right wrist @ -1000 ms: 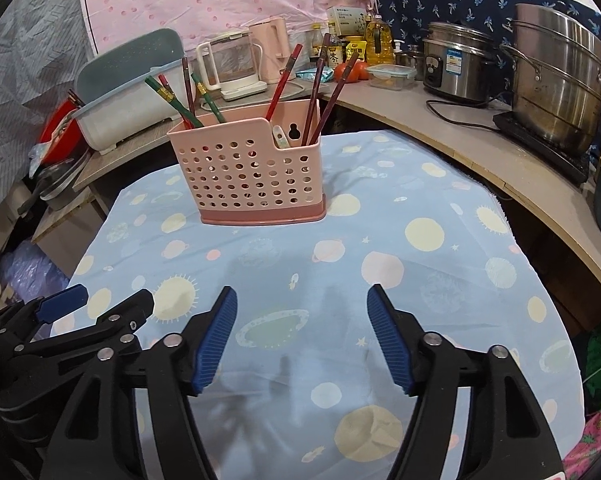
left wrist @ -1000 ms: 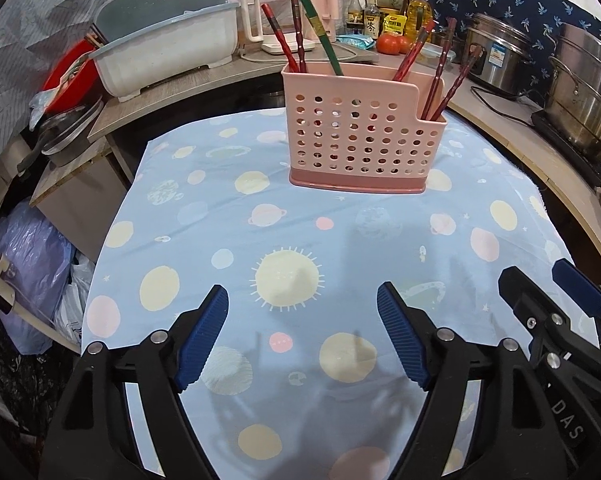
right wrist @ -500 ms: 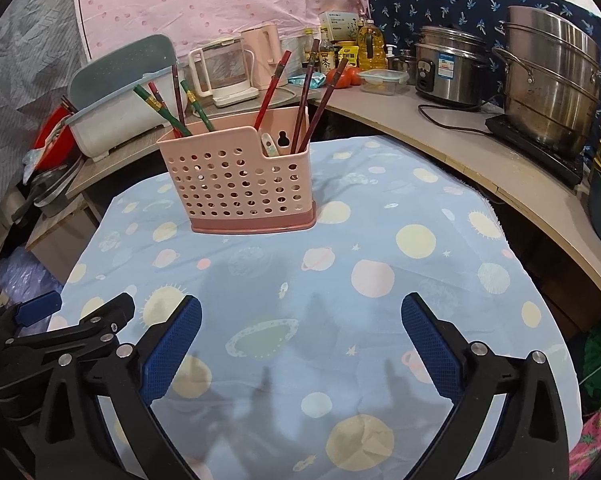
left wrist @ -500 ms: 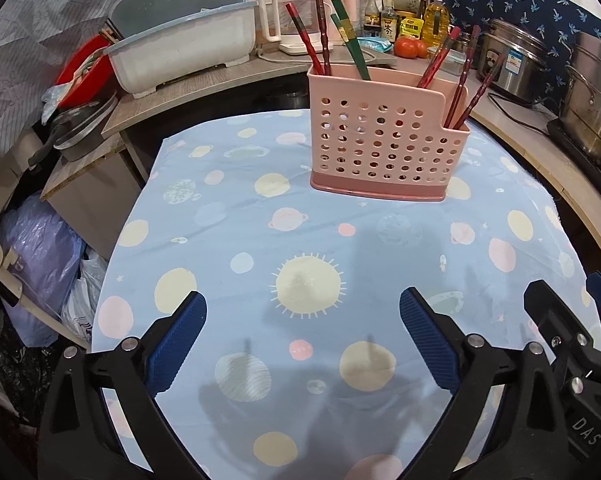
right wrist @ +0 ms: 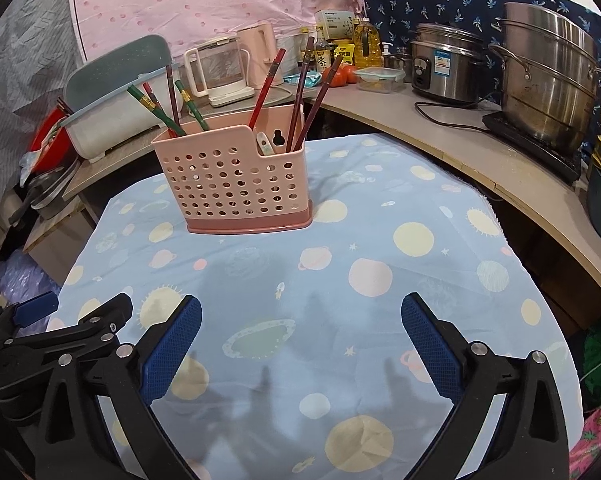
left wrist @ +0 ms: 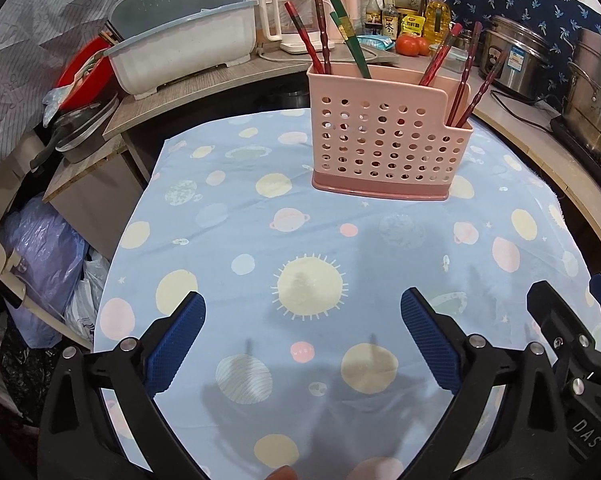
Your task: Organize utensils
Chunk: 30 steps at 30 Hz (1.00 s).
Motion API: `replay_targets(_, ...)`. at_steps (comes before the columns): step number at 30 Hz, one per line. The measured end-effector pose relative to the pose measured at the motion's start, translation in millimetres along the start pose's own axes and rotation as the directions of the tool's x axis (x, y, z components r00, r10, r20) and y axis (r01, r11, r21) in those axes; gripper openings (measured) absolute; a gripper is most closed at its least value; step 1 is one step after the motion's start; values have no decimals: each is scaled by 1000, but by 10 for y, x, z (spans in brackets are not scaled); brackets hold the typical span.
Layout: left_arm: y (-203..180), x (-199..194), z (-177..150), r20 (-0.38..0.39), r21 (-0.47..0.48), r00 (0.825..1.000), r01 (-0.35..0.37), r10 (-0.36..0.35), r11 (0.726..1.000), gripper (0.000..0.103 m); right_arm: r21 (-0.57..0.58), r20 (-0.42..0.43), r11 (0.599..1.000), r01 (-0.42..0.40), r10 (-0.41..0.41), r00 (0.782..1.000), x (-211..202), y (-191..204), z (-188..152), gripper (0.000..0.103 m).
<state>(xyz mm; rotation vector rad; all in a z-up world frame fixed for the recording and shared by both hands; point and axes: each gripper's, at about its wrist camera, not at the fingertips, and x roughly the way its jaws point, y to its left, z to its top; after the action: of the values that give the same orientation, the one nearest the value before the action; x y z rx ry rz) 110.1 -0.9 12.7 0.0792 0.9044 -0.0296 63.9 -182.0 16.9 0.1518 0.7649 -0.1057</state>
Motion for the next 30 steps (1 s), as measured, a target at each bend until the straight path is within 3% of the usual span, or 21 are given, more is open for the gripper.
replay_targets(30, 54, -54, 4, 16, -13, 999, -33, 33, 999, 94, -9, -3, 1000, -2, 2, 1000, -18, 43, -20, 97)
